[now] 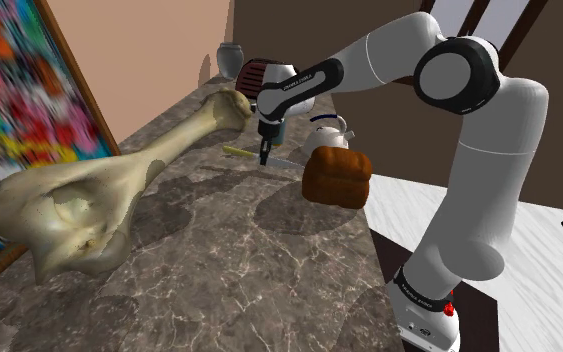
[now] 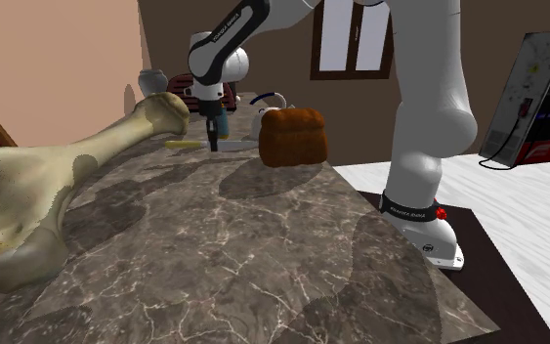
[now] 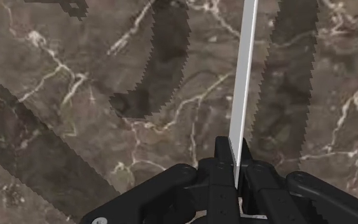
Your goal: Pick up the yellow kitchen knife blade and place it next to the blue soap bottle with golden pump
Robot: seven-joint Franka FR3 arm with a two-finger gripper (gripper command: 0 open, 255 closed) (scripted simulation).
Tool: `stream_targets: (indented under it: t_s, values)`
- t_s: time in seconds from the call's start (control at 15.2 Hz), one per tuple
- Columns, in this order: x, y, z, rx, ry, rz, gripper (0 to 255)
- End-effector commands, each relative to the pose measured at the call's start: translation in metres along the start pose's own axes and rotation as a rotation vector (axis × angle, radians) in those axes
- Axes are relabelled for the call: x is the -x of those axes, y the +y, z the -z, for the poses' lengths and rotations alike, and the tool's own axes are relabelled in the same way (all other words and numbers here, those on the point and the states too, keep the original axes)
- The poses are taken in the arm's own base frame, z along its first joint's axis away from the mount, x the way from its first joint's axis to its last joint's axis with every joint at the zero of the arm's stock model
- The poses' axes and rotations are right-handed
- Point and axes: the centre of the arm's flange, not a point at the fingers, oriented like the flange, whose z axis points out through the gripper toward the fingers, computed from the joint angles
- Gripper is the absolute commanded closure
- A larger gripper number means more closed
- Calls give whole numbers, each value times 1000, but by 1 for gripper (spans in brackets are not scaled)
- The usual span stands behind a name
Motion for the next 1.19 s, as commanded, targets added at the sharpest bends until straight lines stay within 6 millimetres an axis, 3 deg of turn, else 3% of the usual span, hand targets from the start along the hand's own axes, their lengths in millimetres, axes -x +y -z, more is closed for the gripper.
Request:
stream_targets:
  t_s: [0.0, 0.33, 0.4, 0.73, 0.99, 1.12]
  values:
    - [0, 0, -2, 0, 0, 0, 255]
    - [0, 0, -1, 0, 0, 0, 255]
    - [0, 0, -1, 0, 0, 0, 0]
    - [0, 0, -1, 0, 0, 0, 0]
    - [0, 0, 48, 0, 0, 0, 0]
    - [0, 0, 48, 0, 0, 0, 0]
